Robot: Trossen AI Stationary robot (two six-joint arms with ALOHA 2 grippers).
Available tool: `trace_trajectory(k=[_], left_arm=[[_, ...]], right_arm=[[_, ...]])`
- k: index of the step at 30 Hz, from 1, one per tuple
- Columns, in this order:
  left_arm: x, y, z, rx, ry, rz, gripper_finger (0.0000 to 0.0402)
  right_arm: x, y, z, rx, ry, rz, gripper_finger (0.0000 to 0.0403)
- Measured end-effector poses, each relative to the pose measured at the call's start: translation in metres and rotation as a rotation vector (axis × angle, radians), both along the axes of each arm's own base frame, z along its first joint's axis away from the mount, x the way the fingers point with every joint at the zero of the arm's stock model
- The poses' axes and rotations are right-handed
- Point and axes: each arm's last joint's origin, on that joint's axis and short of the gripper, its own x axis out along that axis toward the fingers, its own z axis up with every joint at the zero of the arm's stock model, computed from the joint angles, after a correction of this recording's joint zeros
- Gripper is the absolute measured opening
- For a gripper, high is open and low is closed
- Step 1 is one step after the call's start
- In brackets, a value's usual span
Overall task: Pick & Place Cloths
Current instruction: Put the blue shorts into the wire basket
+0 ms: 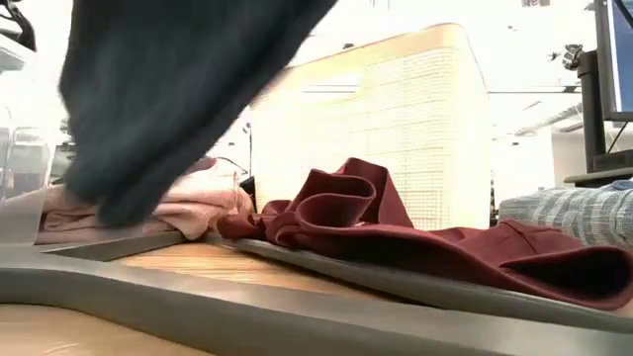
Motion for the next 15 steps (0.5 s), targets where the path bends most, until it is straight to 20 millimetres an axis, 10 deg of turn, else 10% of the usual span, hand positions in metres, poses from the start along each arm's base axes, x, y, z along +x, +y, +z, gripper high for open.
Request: trace_trajectory(k=[15], left_arm=[[0.005, -0.009, 0.017, 0.069, -0.149, -0.09, 0.0255]], right_arm=[[-0.021, -0.043, 0.091, 0.171, -0.401, -0.093, 0.0]])
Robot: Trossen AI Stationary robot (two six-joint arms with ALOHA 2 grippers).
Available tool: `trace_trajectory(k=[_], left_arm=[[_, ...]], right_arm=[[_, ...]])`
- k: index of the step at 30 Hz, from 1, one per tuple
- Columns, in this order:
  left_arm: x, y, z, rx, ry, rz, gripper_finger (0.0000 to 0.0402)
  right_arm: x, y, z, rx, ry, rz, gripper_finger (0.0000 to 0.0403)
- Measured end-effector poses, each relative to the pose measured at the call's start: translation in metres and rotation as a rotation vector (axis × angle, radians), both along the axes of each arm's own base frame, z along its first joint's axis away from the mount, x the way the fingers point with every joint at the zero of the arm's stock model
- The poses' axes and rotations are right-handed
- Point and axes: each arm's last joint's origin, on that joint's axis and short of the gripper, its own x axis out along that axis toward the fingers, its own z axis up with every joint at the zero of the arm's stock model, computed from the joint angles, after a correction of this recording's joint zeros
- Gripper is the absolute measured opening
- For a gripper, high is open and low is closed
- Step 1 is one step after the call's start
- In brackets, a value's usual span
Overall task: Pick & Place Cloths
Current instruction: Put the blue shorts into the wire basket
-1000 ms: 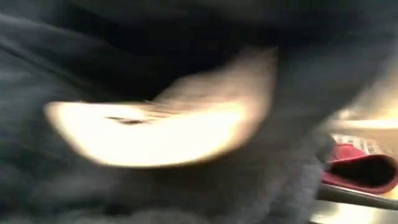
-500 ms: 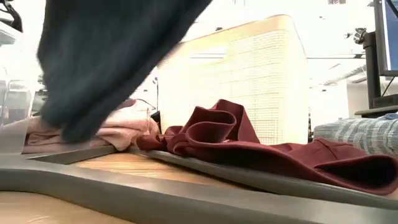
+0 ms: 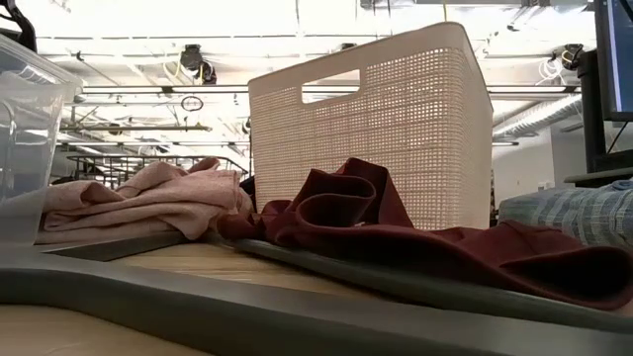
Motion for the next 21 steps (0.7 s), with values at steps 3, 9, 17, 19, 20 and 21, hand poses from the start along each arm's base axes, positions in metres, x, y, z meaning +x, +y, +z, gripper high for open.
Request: trace_trajectory(k=[3, 9, 17, 19, 20, 21], left_arm=[[0.001, -0.002, 0.006, 0.031, -0.05, -0.019, 0.0255], [0.007, -0.001, 0.015, 0.075, -0.132, -0.009, 0.0255], [0.023, 0.0, 0.014, 0.144, -0.143, 0.074, 0.0255], [0.028, -0.002, 0.012, 0.155, -0.13, 0.094, 0.0255], [0.031, -0.003, 0.01, 0.163, -0.122, 0.1, 0.0255], [0.033, -0.005, 0.008, 0.17, -0.115, 0.099, 0.0255]], right_arm=[[-0.005, -0.009, 0.015, 0.014, -0.081, -0.018, 0.0], [-0.012, -0.026, 0.037, 0.063, -0.229, -0.05, 0.0], [-0.012, -0.037, 0.044, 0.052, -0.29, -0.086, 0.0], [-0.012, -0.04, 0.045, 0.05, -0.302, -0.096, 0.0], [-0.012, -0.042, 0.046, 0.049, -0.308, -0.102, 0.0], [-0.012, -0.043, 0.047, 0.047, -0.312, -0.108, 0.0]])
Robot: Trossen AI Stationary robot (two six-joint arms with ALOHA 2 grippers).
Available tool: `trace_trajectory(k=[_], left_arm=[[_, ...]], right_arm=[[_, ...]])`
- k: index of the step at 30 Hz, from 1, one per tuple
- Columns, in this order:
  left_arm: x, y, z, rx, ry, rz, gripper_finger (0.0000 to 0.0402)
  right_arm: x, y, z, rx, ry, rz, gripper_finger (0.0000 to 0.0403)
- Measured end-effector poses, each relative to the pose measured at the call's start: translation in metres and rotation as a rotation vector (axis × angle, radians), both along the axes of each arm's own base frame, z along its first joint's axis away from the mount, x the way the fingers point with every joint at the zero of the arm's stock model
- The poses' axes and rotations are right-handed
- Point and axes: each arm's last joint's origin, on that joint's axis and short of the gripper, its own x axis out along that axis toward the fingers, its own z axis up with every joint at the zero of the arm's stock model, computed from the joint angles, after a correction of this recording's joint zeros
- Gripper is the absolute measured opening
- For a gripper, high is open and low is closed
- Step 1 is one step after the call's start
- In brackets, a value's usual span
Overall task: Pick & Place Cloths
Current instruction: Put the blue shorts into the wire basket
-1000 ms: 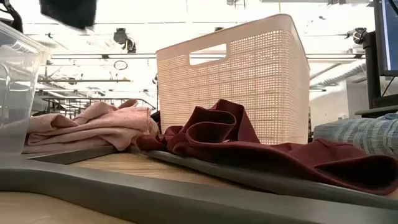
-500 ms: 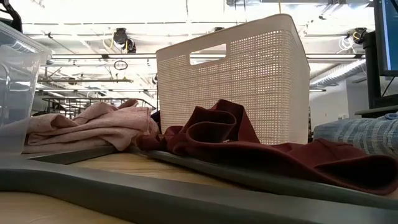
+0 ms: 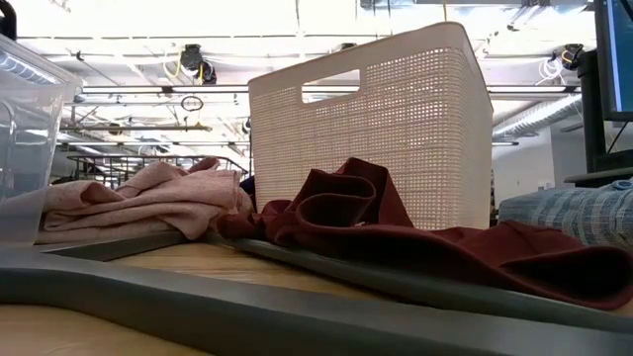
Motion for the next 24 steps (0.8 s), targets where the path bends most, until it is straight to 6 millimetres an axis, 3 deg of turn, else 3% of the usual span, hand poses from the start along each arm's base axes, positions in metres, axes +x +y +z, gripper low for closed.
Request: trace_trajectory(k=[11, 24], left_arm=[[0.021, -0.015, 0.003, -0.082, -0.061, -0.063, 0.0255], [0.029, -0.01, 0.018, -0.14, -0.187, -0.019, 0.0255]], right_arm=[[0.003, -0.009, 0.0, -0.007, -0.009, -0.028, 0.0], [0.004, -0.009, -0.004, -0.022, 0.042, -0.027, 0.0]])
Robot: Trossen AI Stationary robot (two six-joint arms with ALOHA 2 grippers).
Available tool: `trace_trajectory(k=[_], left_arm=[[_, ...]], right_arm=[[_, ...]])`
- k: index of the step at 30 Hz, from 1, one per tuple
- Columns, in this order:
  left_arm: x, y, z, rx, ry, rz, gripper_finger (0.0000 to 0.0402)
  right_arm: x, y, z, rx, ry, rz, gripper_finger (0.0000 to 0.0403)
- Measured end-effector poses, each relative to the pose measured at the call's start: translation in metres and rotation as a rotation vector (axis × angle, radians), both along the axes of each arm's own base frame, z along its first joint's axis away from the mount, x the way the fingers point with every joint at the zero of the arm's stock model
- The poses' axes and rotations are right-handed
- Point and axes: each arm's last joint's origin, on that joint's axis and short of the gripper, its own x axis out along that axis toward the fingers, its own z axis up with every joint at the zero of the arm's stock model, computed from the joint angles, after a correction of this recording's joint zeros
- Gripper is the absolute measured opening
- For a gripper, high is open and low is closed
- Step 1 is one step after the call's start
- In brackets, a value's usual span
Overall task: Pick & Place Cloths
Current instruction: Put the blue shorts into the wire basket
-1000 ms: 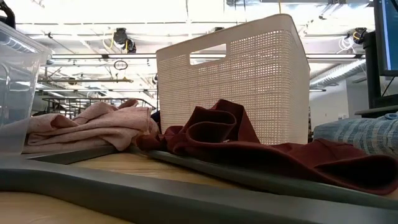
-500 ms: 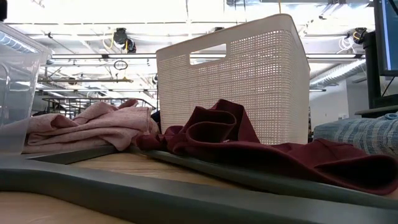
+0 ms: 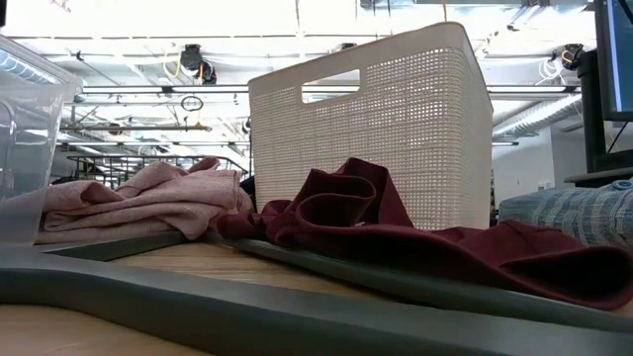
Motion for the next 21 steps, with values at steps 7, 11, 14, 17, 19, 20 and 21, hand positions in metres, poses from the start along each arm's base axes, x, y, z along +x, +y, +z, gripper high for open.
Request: trace_trajectory(k=[7, 11, 14, 17, 19, 20, 21], left_arm=[[0.004, 0.006, 0.005, -0.032, -0.037, 0.035, 0.0256], [0.007, 0.008, 0.006, -0.01, -0.054, 0.02, 0.026], [0.009, 0.009, 0.007, -0.004, -0.067, -0.012, 0.0282], [0.011, 0.01, 0.008, 0.001, -0.071, -0.047, 0.0312], [0.012, 0.011, 0.008, 0.003, -0.075, -0.072, 0.0332], [0.012, 0.011, 0.008, 0.002, -0.078, -0.081, 0.034], [0.012, 0.012, 0.008, 0.0, -0.083, -0.086, 0.0348]], right_arm=[[0.001, 0.0, -0.002, -0.006, 0.023, 0.0, 0.0], [0.002, 0.001, -0.005, -0.015, 0.055, 0.001, 0.0], [0.002, 0.001, -0.006, -0.017, 0.06, 0.001, 0.0], [0.002, 0.001, -0.006, -0.019, 0.065, 0.0, 0.0], [0.002, 0.001, -0.007, -0.024, 0.065, -0.001, 0.0], [0.002, 0.001, -0.006, -0.025, 0.064, -0.001, 0.0], [0.002, 0.001, -0.006, -0.025, 0.063, -0.002, 0.0]])
